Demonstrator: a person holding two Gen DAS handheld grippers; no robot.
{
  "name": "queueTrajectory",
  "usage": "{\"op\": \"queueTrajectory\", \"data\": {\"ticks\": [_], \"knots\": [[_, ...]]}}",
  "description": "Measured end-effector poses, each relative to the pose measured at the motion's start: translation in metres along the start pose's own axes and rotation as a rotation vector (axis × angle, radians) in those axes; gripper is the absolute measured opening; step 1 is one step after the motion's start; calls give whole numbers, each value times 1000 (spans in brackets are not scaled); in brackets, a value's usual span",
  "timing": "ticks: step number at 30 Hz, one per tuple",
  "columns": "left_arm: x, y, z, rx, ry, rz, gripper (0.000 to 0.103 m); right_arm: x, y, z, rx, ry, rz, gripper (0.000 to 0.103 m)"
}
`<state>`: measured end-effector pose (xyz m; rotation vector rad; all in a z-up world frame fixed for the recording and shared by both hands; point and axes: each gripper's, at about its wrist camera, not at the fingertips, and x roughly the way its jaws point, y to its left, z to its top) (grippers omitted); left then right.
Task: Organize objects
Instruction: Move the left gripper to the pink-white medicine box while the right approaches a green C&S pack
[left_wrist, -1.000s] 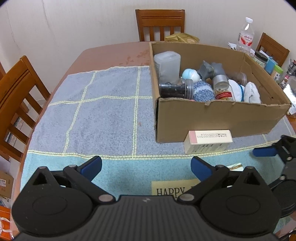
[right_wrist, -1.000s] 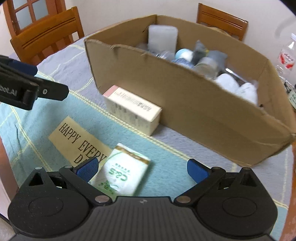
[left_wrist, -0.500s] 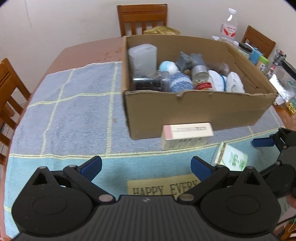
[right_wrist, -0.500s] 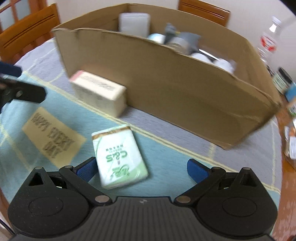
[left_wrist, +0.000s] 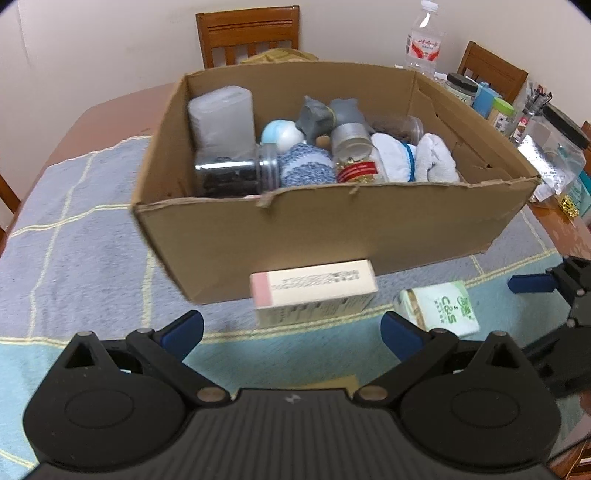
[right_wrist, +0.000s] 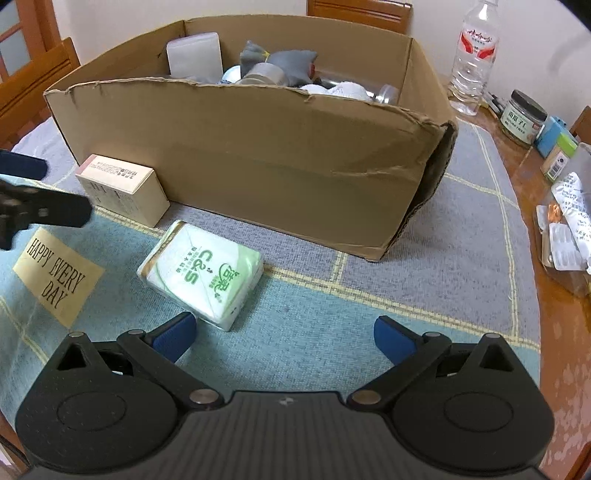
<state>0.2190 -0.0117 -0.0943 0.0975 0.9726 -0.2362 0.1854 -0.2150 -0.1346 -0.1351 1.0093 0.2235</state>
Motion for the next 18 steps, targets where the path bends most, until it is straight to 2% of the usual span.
{"op": "queueTrajectory", "data": {"ticks": [4, 9, 18], "knots": [[13, -10, 1, 6, -29, 18, 102, -2, 2, -6, 4, -22, -4, 103], [33, -15, 4, -1, -31, 79, 102, -4, 4, -10, 2, -34, -3, 103], [37, 5, -3, -28, -5, 128, 102, -7, 8, -14, -1, -39, -1, 103]]}}
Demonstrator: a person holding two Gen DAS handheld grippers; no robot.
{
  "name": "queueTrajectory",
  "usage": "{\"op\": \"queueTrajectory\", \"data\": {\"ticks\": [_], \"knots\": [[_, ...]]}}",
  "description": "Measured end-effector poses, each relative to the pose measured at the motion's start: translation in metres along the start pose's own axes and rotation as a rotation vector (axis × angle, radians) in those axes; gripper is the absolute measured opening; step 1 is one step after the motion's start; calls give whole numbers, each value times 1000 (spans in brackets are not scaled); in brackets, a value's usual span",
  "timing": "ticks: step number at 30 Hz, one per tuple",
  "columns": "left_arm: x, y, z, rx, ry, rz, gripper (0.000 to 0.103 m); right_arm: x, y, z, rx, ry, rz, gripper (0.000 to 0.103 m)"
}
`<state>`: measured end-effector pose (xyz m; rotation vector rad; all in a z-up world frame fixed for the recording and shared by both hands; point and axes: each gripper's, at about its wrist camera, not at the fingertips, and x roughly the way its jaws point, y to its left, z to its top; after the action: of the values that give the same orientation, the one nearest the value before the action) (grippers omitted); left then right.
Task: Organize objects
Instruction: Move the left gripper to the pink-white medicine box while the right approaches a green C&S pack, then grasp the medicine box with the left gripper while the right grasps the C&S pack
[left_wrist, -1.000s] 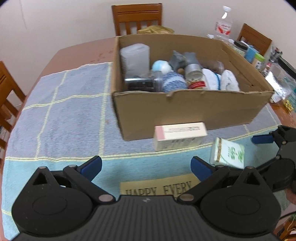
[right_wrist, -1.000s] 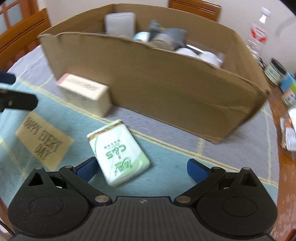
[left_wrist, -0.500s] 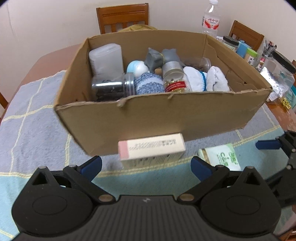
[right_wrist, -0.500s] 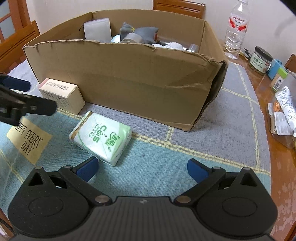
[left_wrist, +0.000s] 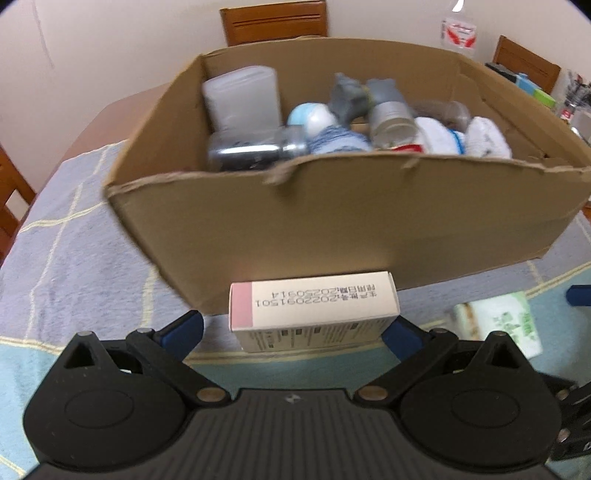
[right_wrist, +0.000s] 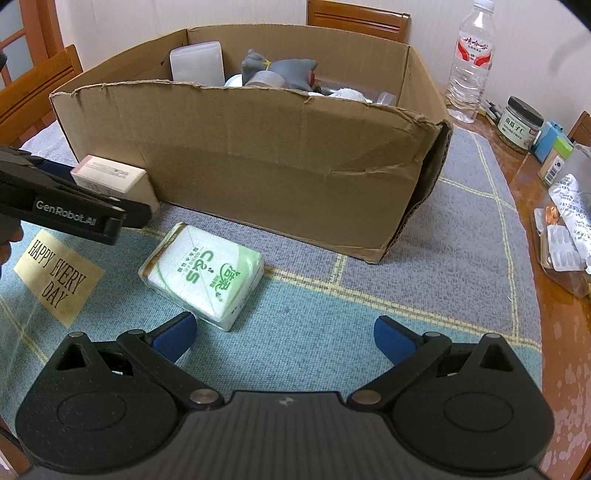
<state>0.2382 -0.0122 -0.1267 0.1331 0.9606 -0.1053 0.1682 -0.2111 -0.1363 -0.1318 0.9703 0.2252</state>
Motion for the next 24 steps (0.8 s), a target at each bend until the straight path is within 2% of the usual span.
{"op": "queueTrajectory", "data": {"ticks": [3, 9, 13, 16, 18, 24], "knots": [[2, 11, -3, -6, 9, 55, 102, 0, 1, 0, 0, -1, 0, 103], [1, 22, -6, 4, -21, 63, 102, -2, 3, -3, 6, 3, -4, 103], [-5, 21, -8, 7, -49, 31, 101, -3, 7, -5, 25, 10, -19, 103], [-4, 24, -7, -8, -48, -7, 92, -5, 11, -6, 43, 13, -33, 103], [-5, 25, -7, -1, -52, -15, 80, -6, 15, -7, 59, 20, -45, 103], [-6, 34, -7, 19, -53, -38, 81, -11, 33, -8, 88, 73, -37, 103]]}}
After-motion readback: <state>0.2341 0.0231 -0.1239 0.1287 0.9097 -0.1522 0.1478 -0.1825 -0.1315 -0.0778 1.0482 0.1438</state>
